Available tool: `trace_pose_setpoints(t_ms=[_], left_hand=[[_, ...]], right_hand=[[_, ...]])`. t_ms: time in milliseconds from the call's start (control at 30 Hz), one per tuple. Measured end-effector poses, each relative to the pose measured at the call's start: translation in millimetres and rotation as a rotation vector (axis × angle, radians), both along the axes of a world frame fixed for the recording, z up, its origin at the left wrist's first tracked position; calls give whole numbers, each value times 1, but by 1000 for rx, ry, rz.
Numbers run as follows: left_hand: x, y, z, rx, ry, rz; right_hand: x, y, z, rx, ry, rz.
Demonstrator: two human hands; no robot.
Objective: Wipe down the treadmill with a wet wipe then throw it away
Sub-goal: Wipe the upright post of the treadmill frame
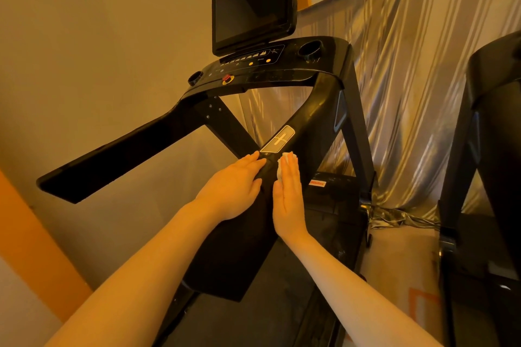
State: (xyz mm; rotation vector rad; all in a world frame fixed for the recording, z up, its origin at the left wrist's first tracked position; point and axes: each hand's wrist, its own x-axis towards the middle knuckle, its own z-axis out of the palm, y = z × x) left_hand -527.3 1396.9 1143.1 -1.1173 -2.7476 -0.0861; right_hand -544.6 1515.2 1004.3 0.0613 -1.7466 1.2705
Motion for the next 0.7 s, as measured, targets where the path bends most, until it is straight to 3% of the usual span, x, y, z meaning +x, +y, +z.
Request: trace_pose_setpoints(t_ms=[333,700], left_hand=[[4,0,2,4,-7,-4],[2,0,1,1,3,-1]], right_hand=[[-13,15,17,-76,-148,-48],[-5,1,4,-39,-155,-50]])
